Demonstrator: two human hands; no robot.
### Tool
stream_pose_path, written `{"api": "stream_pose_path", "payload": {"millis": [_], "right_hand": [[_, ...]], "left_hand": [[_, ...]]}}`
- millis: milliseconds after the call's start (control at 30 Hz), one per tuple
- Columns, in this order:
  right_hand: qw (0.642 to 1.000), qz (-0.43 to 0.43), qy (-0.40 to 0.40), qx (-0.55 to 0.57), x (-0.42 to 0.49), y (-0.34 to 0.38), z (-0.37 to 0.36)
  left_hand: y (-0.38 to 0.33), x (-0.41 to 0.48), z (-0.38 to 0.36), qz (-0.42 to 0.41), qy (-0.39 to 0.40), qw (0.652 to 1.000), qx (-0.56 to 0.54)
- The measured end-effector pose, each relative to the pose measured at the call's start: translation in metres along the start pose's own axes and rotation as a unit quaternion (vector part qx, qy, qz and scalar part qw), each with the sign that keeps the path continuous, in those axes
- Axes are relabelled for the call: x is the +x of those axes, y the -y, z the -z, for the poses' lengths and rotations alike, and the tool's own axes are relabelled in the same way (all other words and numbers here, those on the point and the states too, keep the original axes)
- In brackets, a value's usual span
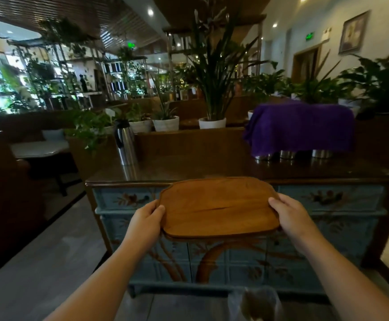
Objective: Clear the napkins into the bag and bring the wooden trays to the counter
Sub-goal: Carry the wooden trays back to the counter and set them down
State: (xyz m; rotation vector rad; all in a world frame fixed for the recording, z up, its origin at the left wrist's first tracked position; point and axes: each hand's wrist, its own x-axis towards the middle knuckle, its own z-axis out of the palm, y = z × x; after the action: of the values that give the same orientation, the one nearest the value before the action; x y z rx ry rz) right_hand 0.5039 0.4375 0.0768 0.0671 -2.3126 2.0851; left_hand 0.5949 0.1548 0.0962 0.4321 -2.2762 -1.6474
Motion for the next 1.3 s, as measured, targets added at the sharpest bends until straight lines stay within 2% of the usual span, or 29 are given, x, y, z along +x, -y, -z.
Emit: {"api": "stream_pose_path", "payload": {"millis": [167, 433, 700, 933, 1100, 1300], "right_hand": [[0.998, 0.003, 0.046, -0.04, 0.096, 0.007, -0.026], [0.99, -0.007, 0.093, -0.108, 0.212, -0.015, -0.082], [0.983, -0.042, 0.049, -0.171, 0.346, -0.042, -0.154], [0.971, -0.107, 0.034, -0.209, 0.459, -0.045, -0.217], [0.957, -0.121, 0.01, -0.263, 0.505, -0.052, -0.241], [0.936, -0.136, 0.001, -0.326, 0.545, -0.065, -0.254]], "left_hand": [[0.001, 0.086, -0.011, 0.009, -0.04, 0.999, 0.027], [0.027, 0.222, -0.013, 0.037, -0.035, 0.997, 0.06], [0.067, 0.405, -0.025, 0.008, 0.027, 0.995, 0.098], [0.094, 0.559, -0.021, 0.038, 0.129, 0.981, 0.142], [0.106, 0.624, -0.023, 0.066, 0.183, 0.969, 0.156], [0.115, 0.663, -0.038, 0.102, 0.187, 0.959, 0.187]]}}
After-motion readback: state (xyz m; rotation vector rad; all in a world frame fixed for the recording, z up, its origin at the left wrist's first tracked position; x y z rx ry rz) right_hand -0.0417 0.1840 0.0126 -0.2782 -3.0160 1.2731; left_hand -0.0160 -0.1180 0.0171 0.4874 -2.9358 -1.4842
